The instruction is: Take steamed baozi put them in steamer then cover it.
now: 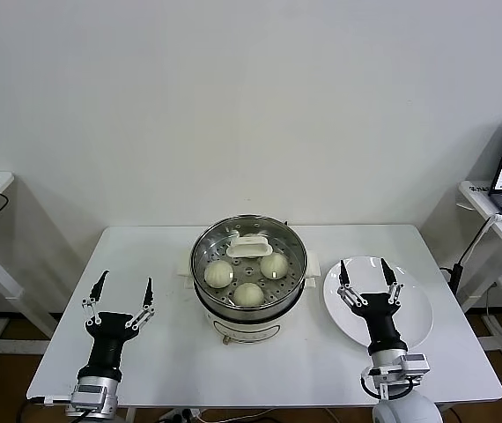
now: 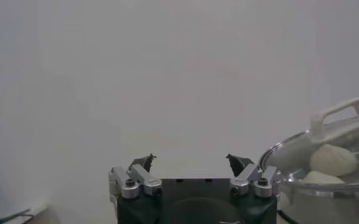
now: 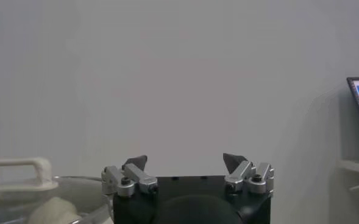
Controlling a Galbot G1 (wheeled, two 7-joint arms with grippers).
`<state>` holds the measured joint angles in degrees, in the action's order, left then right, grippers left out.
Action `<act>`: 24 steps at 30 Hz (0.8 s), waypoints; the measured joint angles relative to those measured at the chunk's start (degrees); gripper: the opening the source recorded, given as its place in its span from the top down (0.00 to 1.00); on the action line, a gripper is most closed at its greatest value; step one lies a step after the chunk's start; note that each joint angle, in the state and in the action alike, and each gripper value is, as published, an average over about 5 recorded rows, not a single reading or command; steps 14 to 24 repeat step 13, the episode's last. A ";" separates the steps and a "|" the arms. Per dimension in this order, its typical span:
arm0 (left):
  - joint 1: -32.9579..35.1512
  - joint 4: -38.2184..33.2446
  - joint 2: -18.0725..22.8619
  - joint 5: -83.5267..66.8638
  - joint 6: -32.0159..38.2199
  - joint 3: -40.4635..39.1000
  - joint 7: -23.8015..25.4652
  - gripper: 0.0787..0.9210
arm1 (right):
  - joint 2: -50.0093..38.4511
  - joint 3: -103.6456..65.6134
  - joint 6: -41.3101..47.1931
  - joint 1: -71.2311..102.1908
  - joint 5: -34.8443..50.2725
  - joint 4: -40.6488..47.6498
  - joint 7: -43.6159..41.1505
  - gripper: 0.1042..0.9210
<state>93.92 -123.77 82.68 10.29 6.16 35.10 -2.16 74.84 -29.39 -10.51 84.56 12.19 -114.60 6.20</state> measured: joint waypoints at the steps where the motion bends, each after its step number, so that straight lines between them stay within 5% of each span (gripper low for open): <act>1: 0.13 -0.09 -0.01 -0.18 0.06 0.05 0.03 0.12 | -0.01 -0.04 0.11 0.08 -0.08 -0.09 0.03 0.12; 24: 0.55 -0.20 -0.25 -1.49 0.59 0.49 0.45 0.12 | 0.19 -0.39 0.87 1.00 -1.21 -0.46 0.32 0.12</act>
